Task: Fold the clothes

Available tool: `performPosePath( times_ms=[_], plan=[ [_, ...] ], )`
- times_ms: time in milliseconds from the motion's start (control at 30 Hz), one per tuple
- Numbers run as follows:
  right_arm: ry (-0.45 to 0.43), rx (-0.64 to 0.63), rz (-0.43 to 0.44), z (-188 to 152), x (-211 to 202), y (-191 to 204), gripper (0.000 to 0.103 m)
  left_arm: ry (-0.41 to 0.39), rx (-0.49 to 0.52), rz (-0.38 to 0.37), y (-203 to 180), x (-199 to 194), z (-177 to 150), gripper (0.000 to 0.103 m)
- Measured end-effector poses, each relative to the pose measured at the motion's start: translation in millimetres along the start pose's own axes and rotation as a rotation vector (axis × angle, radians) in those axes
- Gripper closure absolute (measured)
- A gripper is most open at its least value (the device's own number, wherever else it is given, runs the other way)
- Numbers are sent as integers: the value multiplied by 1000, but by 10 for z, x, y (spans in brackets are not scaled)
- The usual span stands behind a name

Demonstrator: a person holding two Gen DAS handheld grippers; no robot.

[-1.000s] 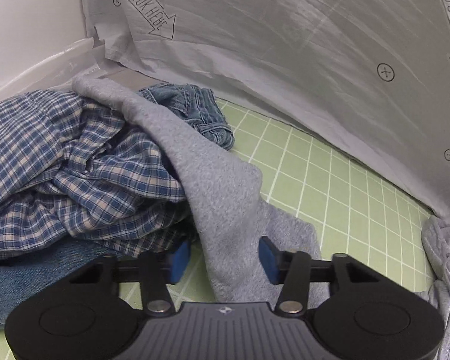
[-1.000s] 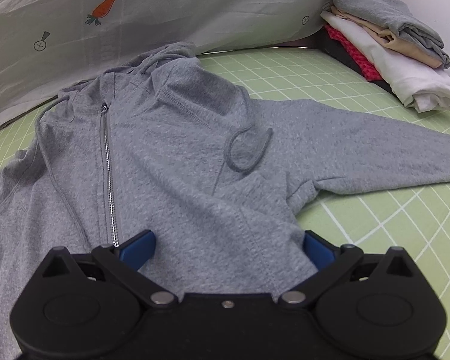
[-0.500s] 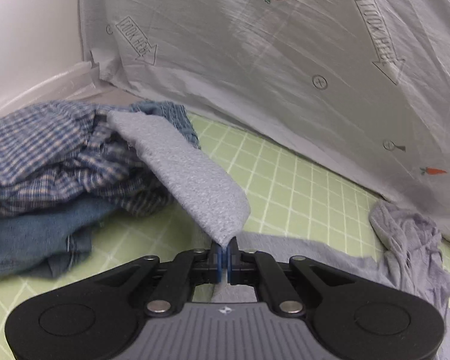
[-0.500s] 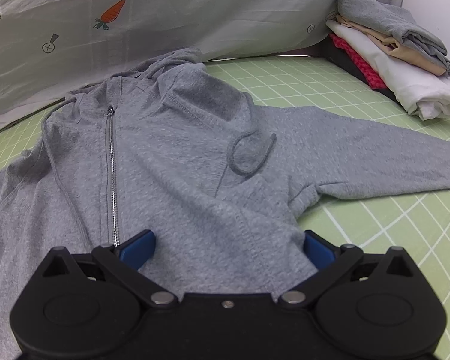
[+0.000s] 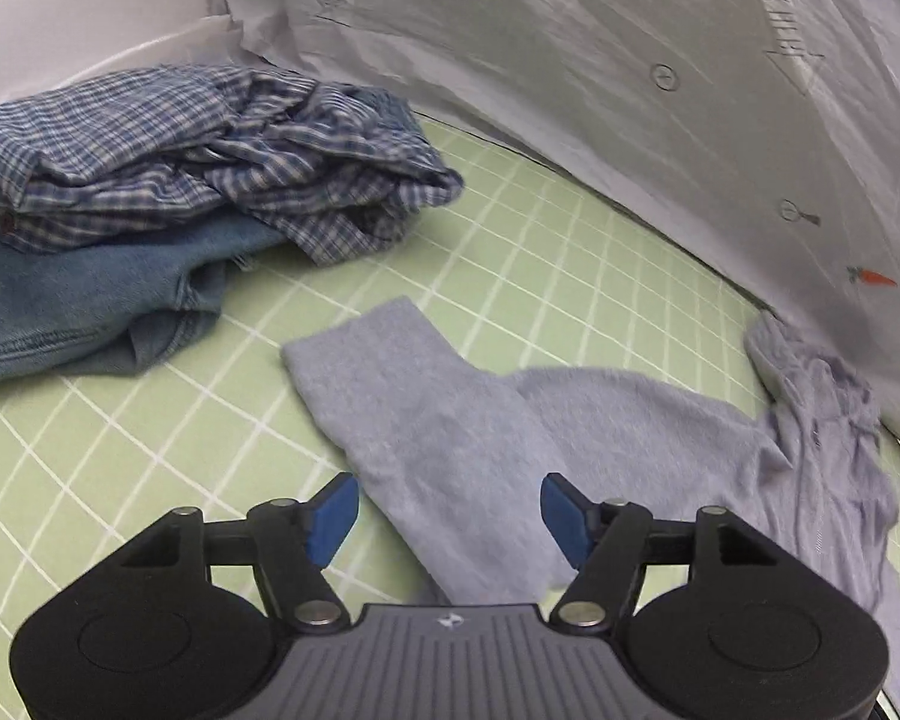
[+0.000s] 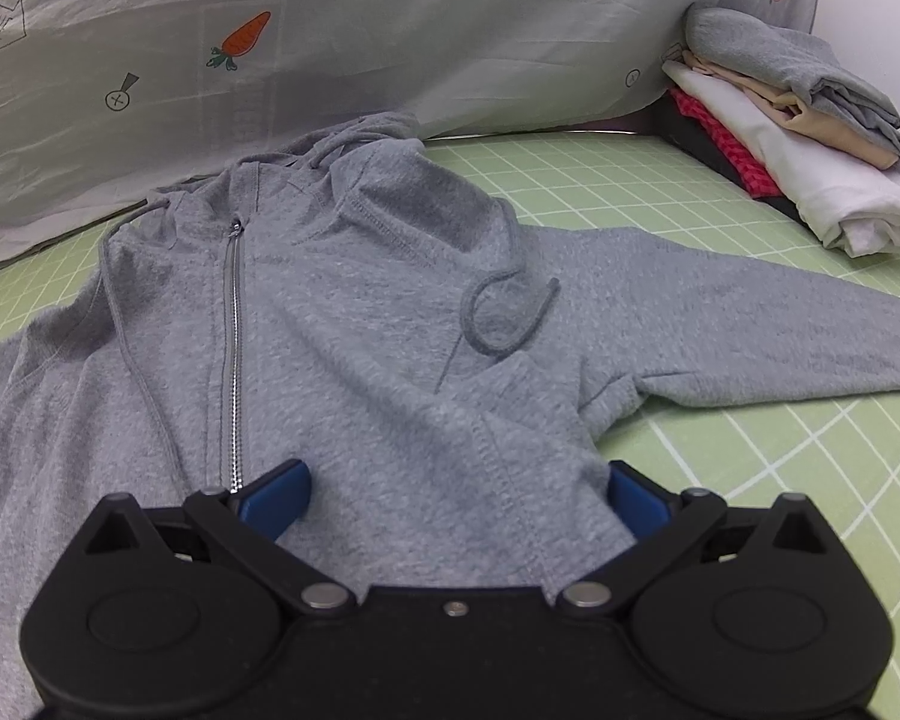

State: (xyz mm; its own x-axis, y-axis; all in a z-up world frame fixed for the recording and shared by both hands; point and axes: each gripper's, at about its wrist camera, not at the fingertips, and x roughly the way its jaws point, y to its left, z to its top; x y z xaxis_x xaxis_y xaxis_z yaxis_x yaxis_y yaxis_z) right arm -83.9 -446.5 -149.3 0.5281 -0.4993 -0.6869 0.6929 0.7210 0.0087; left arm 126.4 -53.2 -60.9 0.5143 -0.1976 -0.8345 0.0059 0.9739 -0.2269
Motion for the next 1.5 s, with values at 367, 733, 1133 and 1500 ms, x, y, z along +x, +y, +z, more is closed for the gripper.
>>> performPosePath(
  times_ms=[367,733,1133,1500],
  plan=[
    [5,12,-19,30,22,24,0,50,-50,37,295,651,446,38],
    [107,-76,-25,124,-42,133,0,-43,-111,63,408,397,128,100],
    [103,-161,141,-312,-756,369,0,-148,-81,173,664,-728,-538,100],
    [133,-66,126,-845,-1192,1001,0,-144,48,74,1208,-798,-528,100]
  ],
)
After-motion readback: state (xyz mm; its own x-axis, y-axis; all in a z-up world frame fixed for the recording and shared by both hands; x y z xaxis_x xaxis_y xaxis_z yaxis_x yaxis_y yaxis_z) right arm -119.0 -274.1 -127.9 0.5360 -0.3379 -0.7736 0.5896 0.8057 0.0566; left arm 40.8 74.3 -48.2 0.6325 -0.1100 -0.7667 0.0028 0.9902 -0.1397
